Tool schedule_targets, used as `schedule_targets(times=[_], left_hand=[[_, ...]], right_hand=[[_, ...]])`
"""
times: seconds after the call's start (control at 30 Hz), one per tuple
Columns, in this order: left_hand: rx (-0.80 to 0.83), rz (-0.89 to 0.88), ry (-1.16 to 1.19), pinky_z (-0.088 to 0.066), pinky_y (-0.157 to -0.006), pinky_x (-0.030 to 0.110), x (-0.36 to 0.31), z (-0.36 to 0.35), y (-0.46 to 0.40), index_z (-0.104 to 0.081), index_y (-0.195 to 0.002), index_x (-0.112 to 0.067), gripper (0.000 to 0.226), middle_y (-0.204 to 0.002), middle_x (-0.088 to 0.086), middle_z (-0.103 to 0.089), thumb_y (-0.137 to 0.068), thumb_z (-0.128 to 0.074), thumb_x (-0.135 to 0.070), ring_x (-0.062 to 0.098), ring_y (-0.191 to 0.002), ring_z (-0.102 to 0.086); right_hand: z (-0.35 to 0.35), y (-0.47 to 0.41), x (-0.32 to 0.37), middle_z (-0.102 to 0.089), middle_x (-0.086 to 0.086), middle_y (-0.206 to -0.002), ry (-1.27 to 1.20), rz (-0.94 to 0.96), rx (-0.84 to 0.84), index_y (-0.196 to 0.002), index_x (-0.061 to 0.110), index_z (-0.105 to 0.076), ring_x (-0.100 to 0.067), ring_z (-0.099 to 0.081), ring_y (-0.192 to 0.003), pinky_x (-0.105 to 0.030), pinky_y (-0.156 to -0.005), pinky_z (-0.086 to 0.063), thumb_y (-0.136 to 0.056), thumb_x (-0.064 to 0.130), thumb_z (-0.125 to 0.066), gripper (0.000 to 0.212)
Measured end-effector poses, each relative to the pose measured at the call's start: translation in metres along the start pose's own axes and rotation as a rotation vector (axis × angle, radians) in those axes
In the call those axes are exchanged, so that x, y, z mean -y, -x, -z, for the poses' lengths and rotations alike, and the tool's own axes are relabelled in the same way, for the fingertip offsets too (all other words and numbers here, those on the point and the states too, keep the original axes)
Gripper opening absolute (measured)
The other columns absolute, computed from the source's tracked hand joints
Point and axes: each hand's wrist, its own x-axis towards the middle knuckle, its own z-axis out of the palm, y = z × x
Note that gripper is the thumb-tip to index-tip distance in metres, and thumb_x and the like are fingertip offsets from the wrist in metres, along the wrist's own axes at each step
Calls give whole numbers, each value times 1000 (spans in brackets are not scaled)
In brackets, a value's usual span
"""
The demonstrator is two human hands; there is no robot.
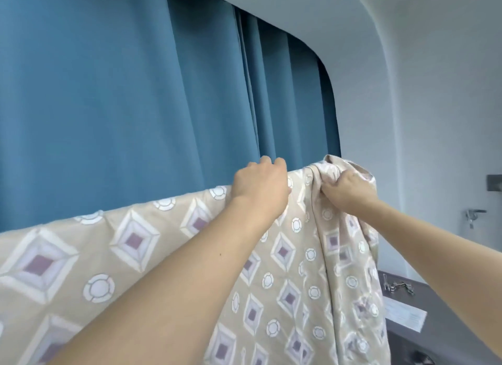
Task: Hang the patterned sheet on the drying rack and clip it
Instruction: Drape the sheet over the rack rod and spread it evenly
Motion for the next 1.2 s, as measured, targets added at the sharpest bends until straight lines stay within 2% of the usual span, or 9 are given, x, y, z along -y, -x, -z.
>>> schedule_targets(times=[0.07, 0.17, 0.3, 0.5, 0.63, 0.8, 0.93, 1.13, 1.2], left_hand=[[-35, -19, -13, -32, -60, 33, -4, -4, -6, -47, -105, -15, 16, -98, 5, -48, -91, -51, -10, 25, -82, -51], [-75, -101, -26, -31, -59, 33, -5, -1, -11, -38, -93, -18, 26, -86, 2, -37, -81, -47, 4, 25, -74, -41], [-113, -73, -51, -29, -60, 33, 3, 7, -30, -38, -87, -15, 24, -81, 2, -38, -78, -46, 5, 25, -76, -41], [-203, 159, -62, -30, -63, 34, 15, 22, -75, -39, -87, -14, 19, -85, 5, -42, -81, -46, 3, 27, -79, -42], [23, 312, -105, -31, -60, 29, 0, 20, -96, -44, -71, -14, 18, -70, 1, -43, -81, -49, -1, 25, -77, -48], [321, 117, 142, -38, -66, 31, -61, -22, -110, -44, -73, -16, 19, -81, 1, -49, -91, -41, -19, 26, -82, -52], [338, 72, 130, -33, -55, 28, -85, -39, -113, -43, -75, -15, 15, -81, 1, -48, -88, -38, -15, 20, -70, -48], [185, 76, -22, -36, -69, 32, -106, -59, -117, -56, -99, -21, 21, -104, 2, -62, -95, -40, -34, 25, -82, -49], [112, 87, -89, -35, -68, 32, -106, -65, -115, -57, -95, -21, 25, -102, 2, -64, -95, -39, -39, 25, -80, -48]], right_hand=[[-6, -6, -5, -64, -12, -112, 24, 50, 20, -107, 7, -61, -30, -56, -104, -35, -85, -41, -97, 40, -36, 42], [-6, -7, -10, -62, -13, -102, -29, 92, 32, -89, 11, -56, -28, -51, -89, -33, -71, -36, -99, 31, -36, 30], [10, -22, -13, -53, 0, -85, -71, 153, -30, -73, 19, -47, -24, -48, -87, -31, -70, -37, -98, 32, -38, 29], [43, -77, 3, -53, -4, -67, -177, 215, -159, -64, 12, -44, -25, -49, -64, -31, -51, -31, -96, 43, -42, 44], [41, -109, 15, -38, -1, -59, -258, 249, -44, -58, 15, -33, -22, -36, -59, -31, -52, -27, -93, 39, -50, 45], [22, -110, -31, -55, -2, -77, -533, 163, 445, -77, 13, -56, -19, -49, -67, -27, -66, -39, -84, 45, -68, 35], [10, -107, -93, -62, -1, -103, -875, -5, 562, -101, 17, -65, -18, -57, -83, -30, -77, -44, -88, 51, -60, 37], [6, -112, -102, -58, 1, -105, -564, -159, 497, -117, 20, -50, -18, -58, -92, -35, -73, -48, -86, 53, -60, 46], [4, -115, -103, -59, -2, -102, -375, -170, 527, -111, 18, -53, -22, -56, -89, -34, -73, -45, -88, 55, -58, 44]])
